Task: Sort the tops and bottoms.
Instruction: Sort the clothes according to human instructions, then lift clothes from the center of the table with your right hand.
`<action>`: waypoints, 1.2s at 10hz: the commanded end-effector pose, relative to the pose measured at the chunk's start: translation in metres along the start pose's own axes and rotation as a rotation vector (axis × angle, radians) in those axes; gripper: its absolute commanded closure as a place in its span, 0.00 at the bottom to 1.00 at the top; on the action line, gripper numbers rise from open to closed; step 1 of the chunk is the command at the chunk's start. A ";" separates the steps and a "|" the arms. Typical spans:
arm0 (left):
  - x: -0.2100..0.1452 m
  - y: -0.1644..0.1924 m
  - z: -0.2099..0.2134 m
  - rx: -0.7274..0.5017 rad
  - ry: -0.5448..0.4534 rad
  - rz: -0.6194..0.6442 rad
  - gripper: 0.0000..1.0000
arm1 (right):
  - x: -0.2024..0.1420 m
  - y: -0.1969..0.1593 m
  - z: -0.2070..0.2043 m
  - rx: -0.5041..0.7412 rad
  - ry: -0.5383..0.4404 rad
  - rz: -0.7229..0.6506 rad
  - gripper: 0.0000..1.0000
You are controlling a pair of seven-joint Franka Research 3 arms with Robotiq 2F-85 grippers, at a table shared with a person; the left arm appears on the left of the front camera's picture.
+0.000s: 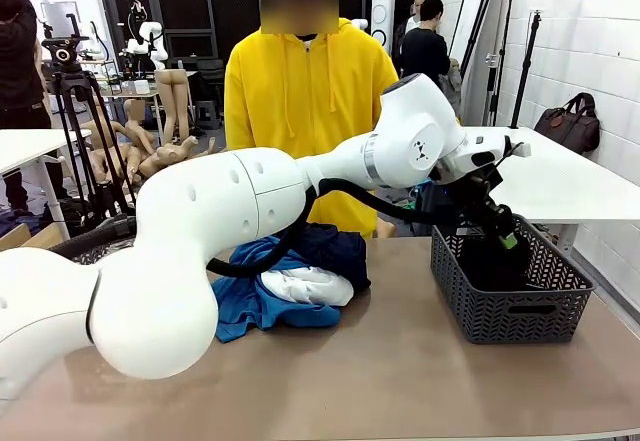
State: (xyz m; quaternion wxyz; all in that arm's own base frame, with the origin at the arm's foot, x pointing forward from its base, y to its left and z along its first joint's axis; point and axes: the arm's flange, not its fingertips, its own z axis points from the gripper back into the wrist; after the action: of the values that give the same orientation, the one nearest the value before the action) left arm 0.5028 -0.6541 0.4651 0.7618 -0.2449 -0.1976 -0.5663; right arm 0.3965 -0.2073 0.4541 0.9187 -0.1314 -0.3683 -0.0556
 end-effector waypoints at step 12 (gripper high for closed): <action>-0.129 -0.021 0.262 0.500 -0.054 0.228 0.00 | -0.001 0.000 0.000 0.001 0.010 0.006 0.00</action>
State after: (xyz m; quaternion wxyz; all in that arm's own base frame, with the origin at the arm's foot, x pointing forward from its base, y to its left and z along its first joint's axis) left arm 0.5429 -0.5117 0.6834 0.8317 -0.0945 -0.3167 -0.4461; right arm 0.3963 -0.2076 0.4543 0.9186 -0.1315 -0.3684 -0.0560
